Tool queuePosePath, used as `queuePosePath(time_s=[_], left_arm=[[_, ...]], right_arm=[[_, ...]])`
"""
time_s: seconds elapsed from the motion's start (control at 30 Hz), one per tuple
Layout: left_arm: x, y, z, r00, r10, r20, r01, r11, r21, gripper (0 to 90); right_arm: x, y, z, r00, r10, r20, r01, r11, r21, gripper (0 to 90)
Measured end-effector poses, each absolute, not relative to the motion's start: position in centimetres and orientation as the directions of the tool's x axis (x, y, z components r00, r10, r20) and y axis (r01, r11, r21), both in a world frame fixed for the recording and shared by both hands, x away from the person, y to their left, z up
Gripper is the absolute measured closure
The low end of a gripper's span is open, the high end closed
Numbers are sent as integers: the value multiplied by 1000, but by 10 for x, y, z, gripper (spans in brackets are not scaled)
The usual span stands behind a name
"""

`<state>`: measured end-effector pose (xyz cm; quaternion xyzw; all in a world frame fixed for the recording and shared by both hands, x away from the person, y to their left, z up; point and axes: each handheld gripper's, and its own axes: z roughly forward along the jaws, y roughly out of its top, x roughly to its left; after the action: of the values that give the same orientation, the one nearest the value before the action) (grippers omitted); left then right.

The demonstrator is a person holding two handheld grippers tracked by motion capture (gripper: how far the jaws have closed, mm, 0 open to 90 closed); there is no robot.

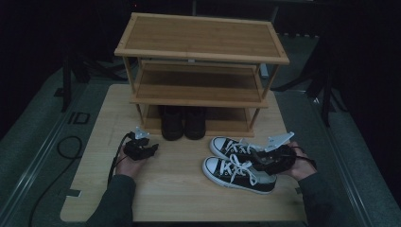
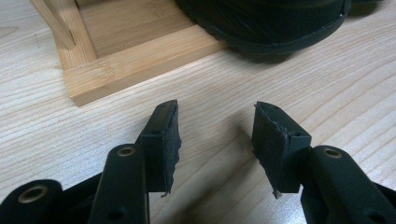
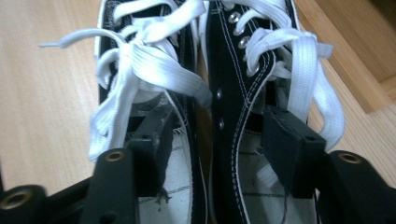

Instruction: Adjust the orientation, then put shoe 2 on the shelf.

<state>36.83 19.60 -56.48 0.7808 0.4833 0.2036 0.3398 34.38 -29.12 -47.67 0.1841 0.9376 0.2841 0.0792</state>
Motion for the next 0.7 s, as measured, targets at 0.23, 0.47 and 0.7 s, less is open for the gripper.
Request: queuePosePath(time_s=[0.23,0.47,0.7], left_arm=[[368,196,-565,453,892,-10,615,-304,728,511],[368,196,-565,453,891,-11,614,-303,729,507],[368,196,-565,453,891,-12,613,-301,731,507]], right_arm=[[345,-286,-486,-906,419,-54,329,779,534,359],[348,-278,-493,-902,424,-79,326,789,521,407],[348,-276,-494,-905,419,-72,325,791,518,448]])
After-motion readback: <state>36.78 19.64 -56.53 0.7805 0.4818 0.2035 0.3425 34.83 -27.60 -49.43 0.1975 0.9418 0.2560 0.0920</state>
